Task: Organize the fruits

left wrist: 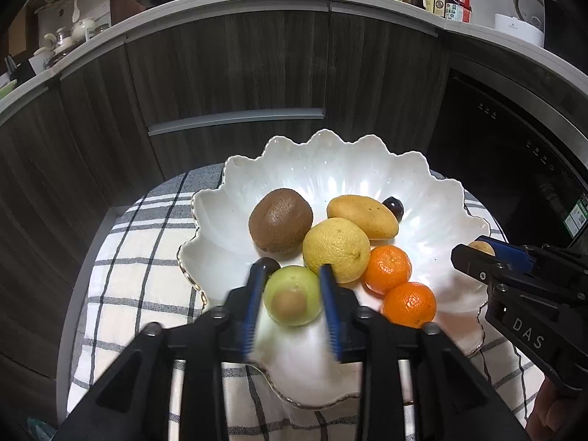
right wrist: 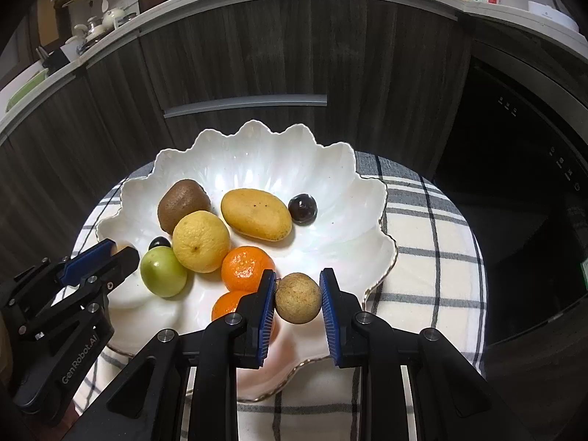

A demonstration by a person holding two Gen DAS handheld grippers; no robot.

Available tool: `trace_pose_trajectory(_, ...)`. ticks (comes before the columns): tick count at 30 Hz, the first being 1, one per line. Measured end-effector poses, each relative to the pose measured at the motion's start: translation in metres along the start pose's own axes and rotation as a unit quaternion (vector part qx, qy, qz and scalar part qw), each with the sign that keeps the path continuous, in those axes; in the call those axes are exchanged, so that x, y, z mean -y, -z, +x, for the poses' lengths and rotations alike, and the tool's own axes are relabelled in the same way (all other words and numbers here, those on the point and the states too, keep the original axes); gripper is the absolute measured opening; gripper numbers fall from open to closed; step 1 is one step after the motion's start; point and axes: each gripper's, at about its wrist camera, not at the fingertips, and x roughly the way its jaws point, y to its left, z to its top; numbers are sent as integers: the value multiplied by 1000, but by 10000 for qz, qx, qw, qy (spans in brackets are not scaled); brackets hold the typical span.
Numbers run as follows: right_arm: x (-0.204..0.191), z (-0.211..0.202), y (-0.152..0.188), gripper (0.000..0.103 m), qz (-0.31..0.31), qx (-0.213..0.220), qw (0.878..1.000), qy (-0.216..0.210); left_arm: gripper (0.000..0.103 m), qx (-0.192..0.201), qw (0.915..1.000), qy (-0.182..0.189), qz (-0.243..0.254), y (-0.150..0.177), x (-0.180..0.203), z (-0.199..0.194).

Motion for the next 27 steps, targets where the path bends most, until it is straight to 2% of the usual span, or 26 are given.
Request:
trace_pose_trajectory(1, 0, 0, -1, 26, -3, -1, 10000, 4, 51, 16, 10000, -44, -3, 0, 0, -1)
trace_pose_trajectory(2, 0, -2, -1, 26, -4, 20, 10000, 19, 58, 48, 9999, -96, -1, 0, 0, -3)
trace_pose_trajectory(4, -1, -4, -2, 31, -37, 45, 10000, 41, 59, 102, 9998, -168, 14, 0, -1, -6)
trace_pose_trajectory(6, -2, -8, -3, 52, -58, 107, 9998, 143, 61, 69, 9998, -209, 22, 0, -2, -6)
trace_pose_trajectory(9, 0, -14, -3, 72, 27, 226, 9992, 319, 69, 89, 9995, -286, -34, 0, -4, -10)
trace_pose_trajectory(14, 3, -21, -5, 77, 124, 279, 9987, 402, 83, 176, 9989, -417, -129, -1, -7, -23)
trace_pose_trajectory(19, 2, -35, -4, 78, 198, 349, 9981, 468, 89, 279, 9981, -525, -173, -3, -9, -40)
trace_pose_trajectory(27, -5, -70, 0, 80, 199, 576, 9970, 485, 91, 464, 9970, -574, -219, -2, -11, -79)
